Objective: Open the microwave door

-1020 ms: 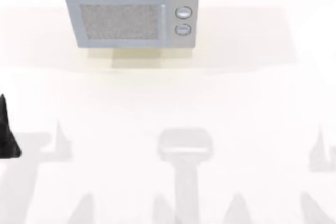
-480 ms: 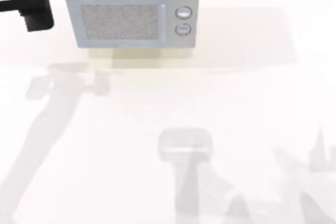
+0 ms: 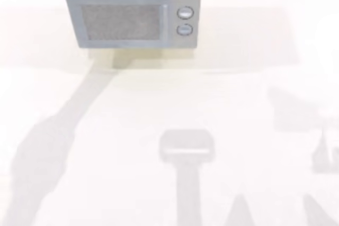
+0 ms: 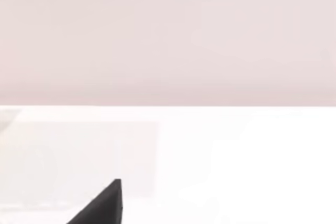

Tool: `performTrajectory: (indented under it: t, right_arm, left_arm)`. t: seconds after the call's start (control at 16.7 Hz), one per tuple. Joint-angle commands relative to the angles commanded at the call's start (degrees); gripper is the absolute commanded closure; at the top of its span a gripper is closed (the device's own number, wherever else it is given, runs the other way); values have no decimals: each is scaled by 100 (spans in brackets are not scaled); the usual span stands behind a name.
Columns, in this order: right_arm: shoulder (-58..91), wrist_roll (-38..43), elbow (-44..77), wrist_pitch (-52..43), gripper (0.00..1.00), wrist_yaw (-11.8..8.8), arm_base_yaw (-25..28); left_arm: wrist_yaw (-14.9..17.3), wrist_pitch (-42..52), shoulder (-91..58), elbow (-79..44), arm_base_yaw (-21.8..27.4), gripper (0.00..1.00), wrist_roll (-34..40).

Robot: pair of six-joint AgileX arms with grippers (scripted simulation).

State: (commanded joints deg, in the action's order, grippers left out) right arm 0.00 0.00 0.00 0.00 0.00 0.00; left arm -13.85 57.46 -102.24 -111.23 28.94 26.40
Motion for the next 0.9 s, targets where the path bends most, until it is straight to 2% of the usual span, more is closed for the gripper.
performTrajectory:
  t: [0.42, 0.9]
  right_arm:
    - [0, 0, 0, 0, 0, 0, 0]
    - [0, 0, 0, 0, 0, 0, 0]
  left_arm:
    - [-319, 1377, -2339, -2250, 635, 0, 552]
    - [-341, 1497, -2589, -2459, 667, 0, 591]
